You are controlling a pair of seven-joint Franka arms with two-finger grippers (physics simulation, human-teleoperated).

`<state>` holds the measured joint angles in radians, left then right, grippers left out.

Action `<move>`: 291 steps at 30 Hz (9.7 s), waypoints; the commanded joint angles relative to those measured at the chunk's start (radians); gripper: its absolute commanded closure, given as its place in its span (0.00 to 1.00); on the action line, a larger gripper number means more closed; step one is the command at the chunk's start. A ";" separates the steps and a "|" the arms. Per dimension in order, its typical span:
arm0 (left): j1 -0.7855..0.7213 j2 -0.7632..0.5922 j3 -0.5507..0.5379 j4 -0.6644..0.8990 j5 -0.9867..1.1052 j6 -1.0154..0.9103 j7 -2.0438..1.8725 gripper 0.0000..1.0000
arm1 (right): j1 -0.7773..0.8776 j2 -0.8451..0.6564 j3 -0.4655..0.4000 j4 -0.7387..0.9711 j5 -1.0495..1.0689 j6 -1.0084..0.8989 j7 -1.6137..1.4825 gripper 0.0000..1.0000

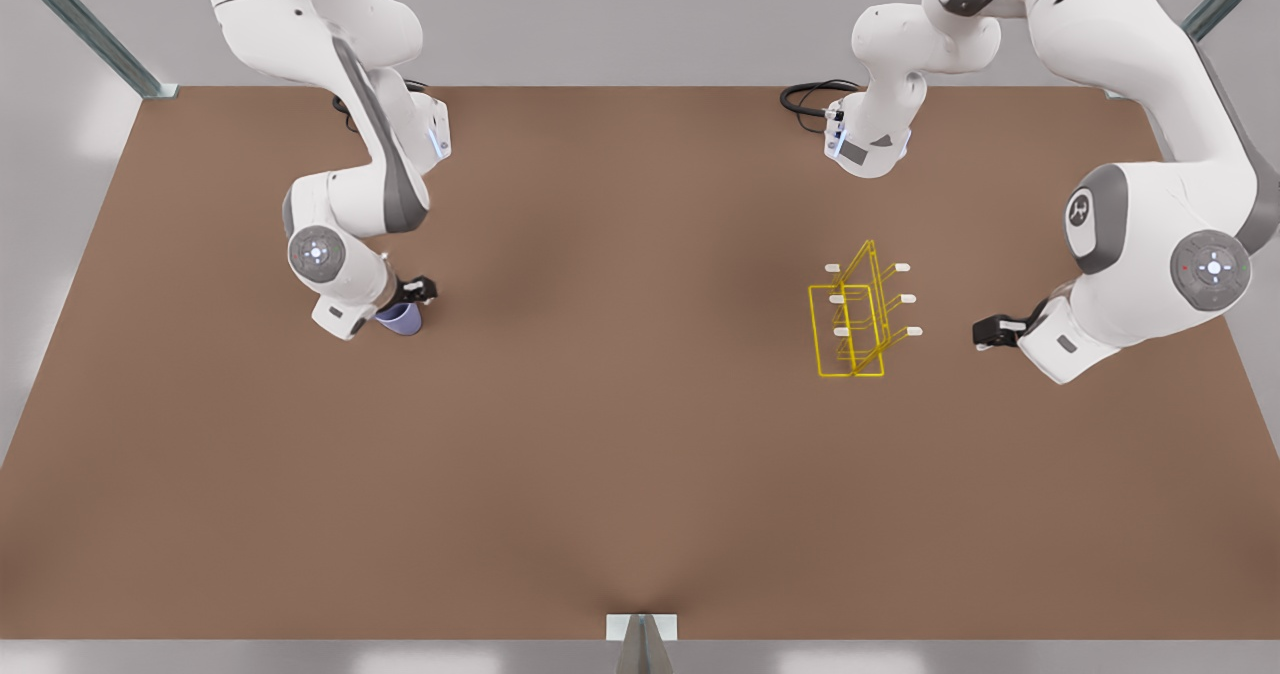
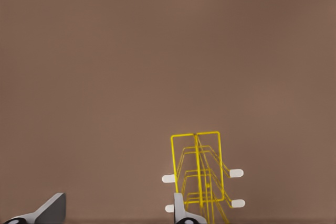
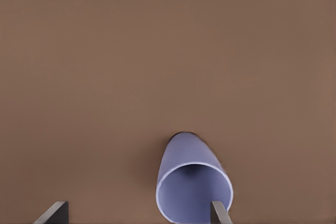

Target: Place the cup on the cup holder

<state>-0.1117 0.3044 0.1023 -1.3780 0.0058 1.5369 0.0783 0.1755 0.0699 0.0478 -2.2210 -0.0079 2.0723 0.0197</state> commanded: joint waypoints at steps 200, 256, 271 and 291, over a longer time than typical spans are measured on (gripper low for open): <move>-0.450 0.449 -0.259 -0.257 0.114 0.948 -2.493 0.00 | -0.143 0.145 -0.148 0.911 0.026 -0.508 -0.112 0.00; -0.608 0.430 -0.233 -0.055 1.238 -0.687 -2.203 0.20 | -0.142 0.151 -0.148 0.912 0.029 -0.501 -0.112 0.00; -0.599 0.496 -0.176 -0.116 1.178 -0.590 -2.318 0.20 | -0.142 0.153 -0.148 0.912 0.031 -0.500 -0.112 0.00; -0.599 0.562 -0.148 -0.139 1.140 -0.557 -2.436 0.20 | -0.140 0.153 -0.148 0.912 0.029 -0.500 -0.112 0.00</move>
<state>-0.7101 0.8679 -0.0464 -1.5166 1.1475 0.9756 -2.2830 0.0352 0.2247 -0.0994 -1.3090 0.0210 1.5727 -0.0918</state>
